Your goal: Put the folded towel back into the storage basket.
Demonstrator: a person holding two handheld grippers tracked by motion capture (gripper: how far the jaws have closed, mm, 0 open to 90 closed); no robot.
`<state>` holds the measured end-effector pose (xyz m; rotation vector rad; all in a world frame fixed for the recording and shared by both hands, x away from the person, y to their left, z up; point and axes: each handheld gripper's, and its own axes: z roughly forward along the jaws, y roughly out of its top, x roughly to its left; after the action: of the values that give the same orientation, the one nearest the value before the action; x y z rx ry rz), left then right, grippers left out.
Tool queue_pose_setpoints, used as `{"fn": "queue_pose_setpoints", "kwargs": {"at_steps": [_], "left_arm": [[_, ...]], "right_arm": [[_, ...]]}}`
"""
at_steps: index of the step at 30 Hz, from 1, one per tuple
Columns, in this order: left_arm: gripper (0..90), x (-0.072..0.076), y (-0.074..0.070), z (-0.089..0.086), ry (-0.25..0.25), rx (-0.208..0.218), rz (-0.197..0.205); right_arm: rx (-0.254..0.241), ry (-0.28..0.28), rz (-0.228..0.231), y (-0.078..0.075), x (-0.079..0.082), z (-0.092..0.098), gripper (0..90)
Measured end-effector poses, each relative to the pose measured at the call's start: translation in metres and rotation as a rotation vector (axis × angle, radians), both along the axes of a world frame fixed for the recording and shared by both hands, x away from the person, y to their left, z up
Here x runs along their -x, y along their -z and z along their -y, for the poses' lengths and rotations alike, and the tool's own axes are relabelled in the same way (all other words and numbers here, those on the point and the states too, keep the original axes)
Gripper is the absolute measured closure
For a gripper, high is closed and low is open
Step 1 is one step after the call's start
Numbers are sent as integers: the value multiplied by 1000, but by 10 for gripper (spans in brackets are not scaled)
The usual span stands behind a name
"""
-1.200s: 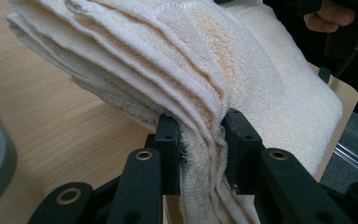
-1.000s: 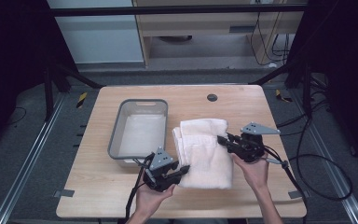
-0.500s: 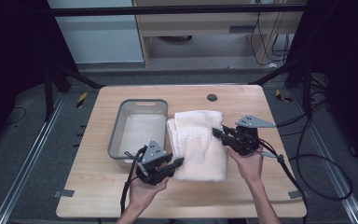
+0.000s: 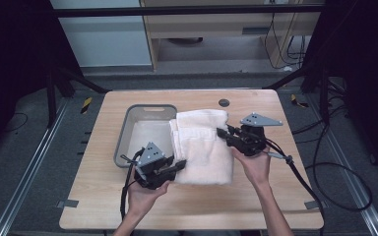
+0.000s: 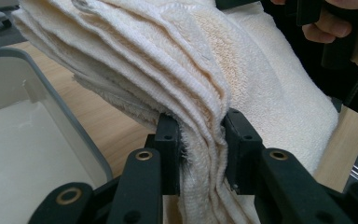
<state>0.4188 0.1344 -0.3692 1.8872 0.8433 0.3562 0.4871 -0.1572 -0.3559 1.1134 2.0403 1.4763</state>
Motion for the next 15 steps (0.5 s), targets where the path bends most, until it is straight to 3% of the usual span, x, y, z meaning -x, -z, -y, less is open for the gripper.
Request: {"fn": "queue_pose_setpoints", "kwargs": {"at_steps": [15], "left_arm": [[693, -8, -15, -30, -51, 38, 12]], "right_arm": [[2, -19, 20, -19, -15, -30, 707]]}}
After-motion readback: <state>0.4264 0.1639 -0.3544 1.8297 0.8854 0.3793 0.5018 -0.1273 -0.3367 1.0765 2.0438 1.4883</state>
